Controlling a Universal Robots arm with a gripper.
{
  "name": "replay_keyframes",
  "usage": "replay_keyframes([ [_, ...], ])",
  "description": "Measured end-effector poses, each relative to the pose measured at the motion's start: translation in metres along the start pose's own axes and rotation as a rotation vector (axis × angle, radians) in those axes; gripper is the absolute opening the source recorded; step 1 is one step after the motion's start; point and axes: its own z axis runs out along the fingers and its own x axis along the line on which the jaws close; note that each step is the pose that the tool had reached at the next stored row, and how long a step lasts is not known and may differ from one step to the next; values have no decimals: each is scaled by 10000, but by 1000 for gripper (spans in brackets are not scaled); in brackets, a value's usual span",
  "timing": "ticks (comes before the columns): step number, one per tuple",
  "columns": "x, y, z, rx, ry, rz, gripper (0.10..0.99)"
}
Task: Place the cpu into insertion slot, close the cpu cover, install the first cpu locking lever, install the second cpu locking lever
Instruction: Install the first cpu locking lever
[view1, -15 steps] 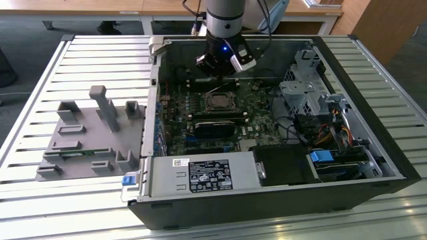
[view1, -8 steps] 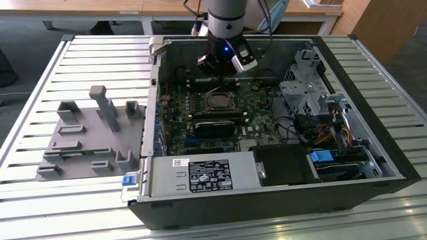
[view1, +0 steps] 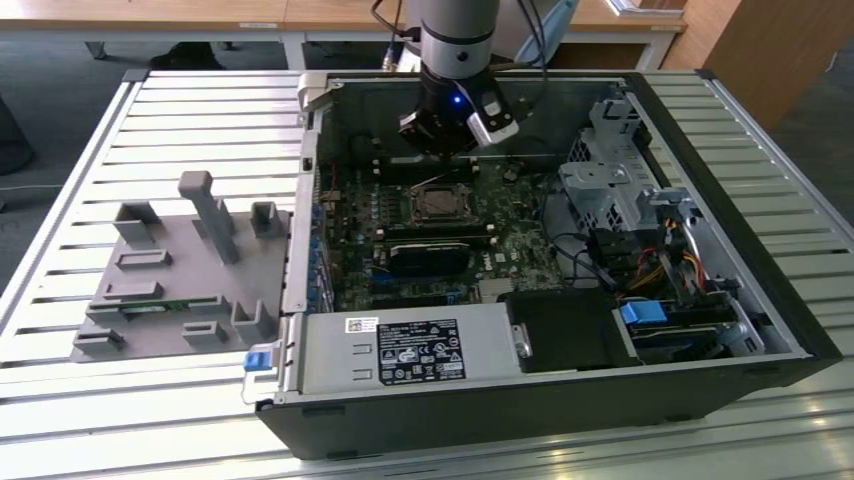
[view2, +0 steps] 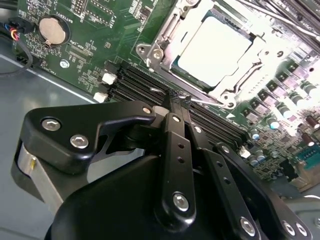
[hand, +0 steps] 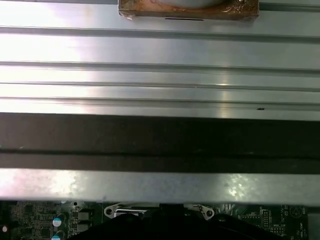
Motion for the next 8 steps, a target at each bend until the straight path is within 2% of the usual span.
replay_keyframes([
  [8,-51,-9,84,1,1,1,106],
])
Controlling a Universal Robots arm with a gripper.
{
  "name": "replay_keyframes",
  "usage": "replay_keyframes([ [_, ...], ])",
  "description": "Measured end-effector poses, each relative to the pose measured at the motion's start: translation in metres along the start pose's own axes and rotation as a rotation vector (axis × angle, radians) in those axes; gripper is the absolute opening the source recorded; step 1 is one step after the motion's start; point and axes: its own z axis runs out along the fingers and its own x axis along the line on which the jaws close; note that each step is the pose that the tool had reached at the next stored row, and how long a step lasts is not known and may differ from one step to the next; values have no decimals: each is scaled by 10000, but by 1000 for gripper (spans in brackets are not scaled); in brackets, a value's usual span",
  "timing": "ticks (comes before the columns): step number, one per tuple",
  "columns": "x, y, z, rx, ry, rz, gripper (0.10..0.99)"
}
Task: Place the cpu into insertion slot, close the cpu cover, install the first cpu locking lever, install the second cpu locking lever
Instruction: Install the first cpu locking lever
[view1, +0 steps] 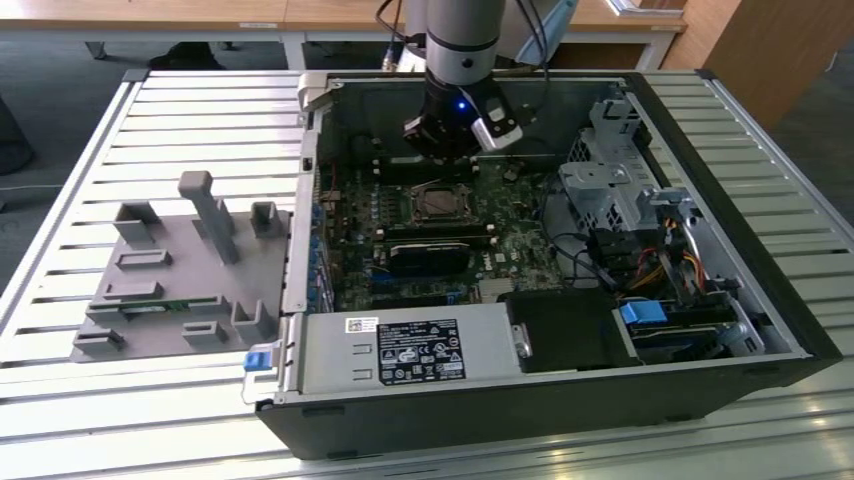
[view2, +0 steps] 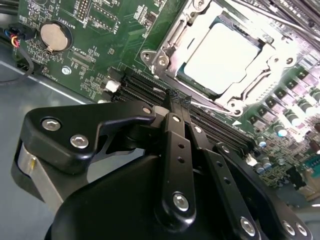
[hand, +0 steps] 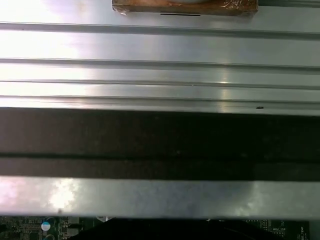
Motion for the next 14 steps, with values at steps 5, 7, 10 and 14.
replay_keyframes([
  [5,-15,-3,41,7,5,0,106],
  [7,-17,-3,53,16,7,1,106],
  [10,-20,-2,71,48,9,-2,106],
  [14,-22,-1,95,108,12,-3,106],
])
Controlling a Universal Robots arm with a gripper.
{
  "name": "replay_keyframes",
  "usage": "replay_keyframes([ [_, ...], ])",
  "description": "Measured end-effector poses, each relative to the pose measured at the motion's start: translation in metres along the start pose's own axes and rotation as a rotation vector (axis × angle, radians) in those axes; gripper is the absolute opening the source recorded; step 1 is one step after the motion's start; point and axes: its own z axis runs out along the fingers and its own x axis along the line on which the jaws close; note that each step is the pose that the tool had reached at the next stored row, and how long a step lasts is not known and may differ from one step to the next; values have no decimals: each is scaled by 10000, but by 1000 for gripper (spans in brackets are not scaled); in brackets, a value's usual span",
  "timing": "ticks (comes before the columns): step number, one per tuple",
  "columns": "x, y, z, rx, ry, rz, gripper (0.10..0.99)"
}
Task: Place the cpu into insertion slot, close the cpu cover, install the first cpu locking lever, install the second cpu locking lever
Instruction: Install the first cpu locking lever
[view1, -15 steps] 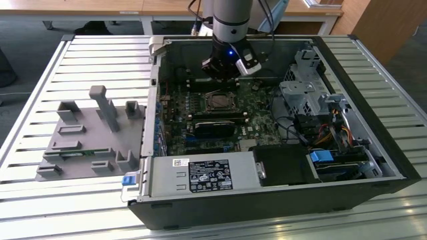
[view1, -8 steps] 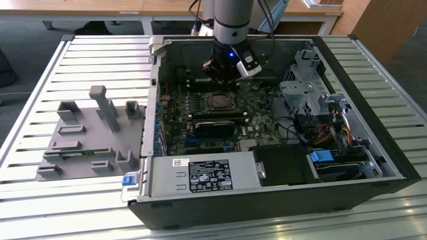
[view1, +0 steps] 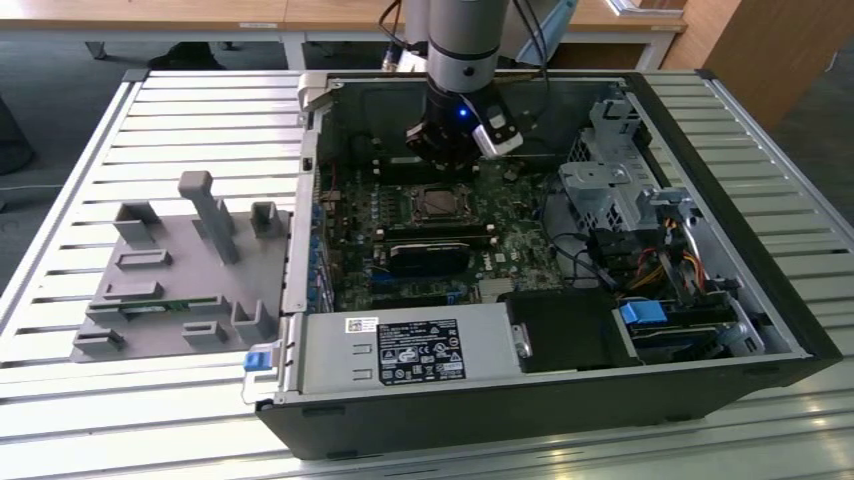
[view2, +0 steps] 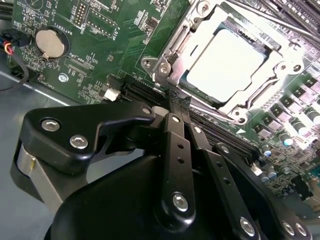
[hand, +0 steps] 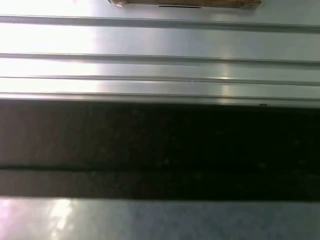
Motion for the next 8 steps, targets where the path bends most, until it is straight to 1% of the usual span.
replay_keyframes([
  [8,-6,6,37,138,14,-1,106],
])
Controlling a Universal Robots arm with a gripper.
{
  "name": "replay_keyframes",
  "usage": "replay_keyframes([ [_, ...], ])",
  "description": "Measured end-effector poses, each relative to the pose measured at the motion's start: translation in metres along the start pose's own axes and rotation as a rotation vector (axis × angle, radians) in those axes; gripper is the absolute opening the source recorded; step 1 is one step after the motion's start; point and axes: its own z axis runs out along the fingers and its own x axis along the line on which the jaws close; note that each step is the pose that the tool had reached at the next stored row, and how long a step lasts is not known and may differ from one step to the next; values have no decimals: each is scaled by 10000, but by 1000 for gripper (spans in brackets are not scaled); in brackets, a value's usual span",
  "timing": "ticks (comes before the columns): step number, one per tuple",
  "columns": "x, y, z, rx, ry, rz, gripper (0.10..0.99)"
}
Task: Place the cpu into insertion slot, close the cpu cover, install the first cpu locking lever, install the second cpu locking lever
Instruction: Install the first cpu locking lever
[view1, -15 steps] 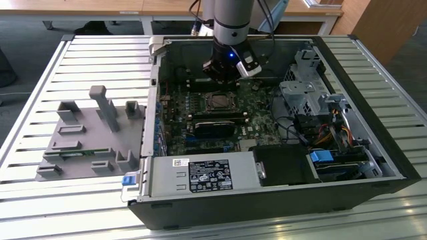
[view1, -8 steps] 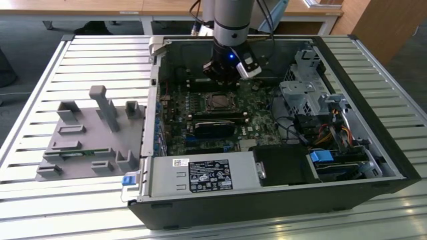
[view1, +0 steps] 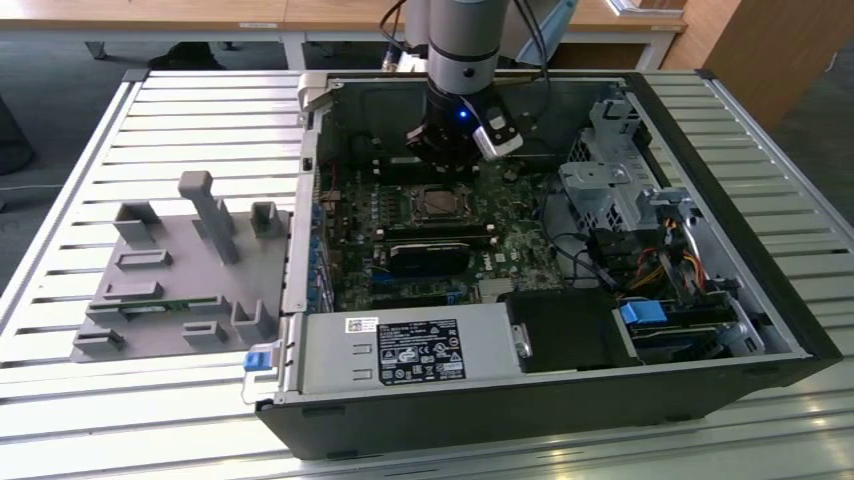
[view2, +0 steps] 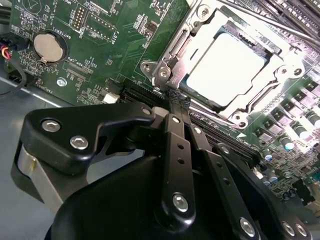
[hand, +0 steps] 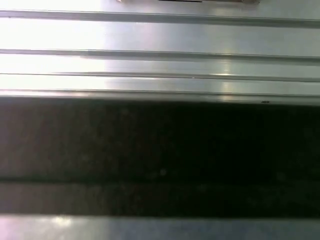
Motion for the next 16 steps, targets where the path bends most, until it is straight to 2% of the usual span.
replay_keyframes([
  [13,-5,3,-22,15,-4,-2,106],
  [16,-8,5,-17,105,-3,-4,106],
])
